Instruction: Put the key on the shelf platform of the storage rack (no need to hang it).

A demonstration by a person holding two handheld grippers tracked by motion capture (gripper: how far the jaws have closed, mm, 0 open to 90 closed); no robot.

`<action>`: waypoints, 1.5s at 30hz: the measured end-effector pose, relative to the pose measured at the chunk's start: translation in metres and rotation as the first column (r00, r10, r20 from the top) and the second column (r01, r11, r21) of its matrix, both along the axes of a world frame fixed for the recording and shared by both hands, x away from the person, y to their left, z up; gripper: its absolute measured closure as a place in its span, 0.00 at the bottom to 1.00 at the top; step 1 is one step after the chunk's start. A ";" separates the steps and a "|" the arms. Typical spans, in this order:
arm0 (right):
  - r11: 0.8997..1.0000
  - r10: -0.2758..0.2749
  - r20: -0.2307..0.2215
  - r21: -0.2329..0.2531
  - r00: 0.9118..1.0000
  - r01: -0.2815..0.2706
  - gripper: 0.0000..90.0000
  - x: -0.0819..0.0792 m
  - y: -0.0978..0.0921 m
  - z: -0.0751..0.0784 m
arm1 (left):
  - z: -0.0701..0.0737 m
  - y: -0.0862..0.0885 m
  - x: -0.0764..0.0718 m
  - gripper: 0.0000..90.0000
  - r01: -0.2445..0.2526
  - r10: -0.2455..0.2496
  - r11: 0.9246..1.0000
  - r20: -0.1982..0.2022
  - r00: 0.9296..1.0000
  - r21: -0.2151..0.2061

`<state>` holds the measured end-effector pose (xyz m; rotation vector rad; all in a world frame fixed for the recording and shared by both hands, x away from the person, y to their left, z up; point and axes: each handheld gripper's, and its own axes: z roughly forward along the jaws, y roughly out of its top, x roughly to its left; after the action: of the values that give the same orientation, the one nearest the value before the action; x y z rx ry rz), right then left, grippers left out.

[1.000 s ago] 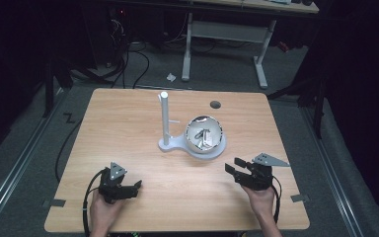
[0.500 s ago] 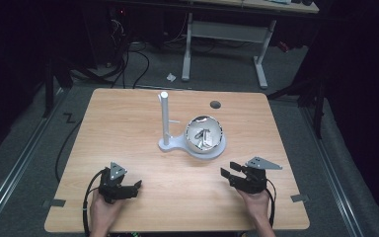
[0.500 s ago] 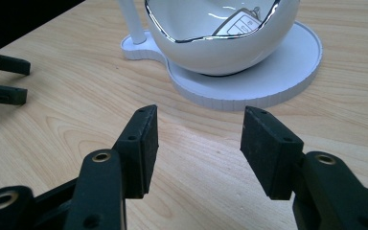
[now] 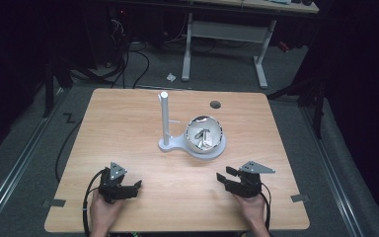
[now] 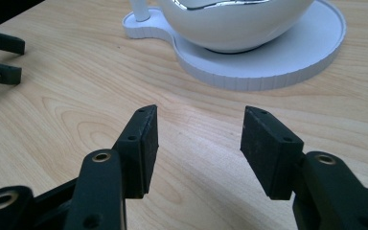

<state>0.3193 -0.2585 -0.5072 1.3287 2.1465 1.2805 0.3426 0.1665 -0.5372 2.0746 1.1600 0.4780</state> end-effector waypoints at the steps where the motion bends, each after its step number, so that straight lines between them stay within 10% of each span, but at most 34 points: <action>1: 1.000 0.001 -0.004 -0.004 1.000 -0.001 0.53 0.000 0.001 -0.001 | 0.000 0.000 0.000 0.16 0.000 0.000 1.000 0.000 1.000 0.000; 45: 0.982 0.046 -0.047 -0.181 0.998 -0.053 0.50 -0.006 0.025 -0.023 | 0.000 0.000 0.000 0.16 0.000 0.000 1.000 0.000 1.000 0.000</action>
<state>0.3136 -0.2334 -0.5307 1.2453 2.2773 1.0520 0.3426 0.1665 -0.5372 2.0744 1.1600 0.4777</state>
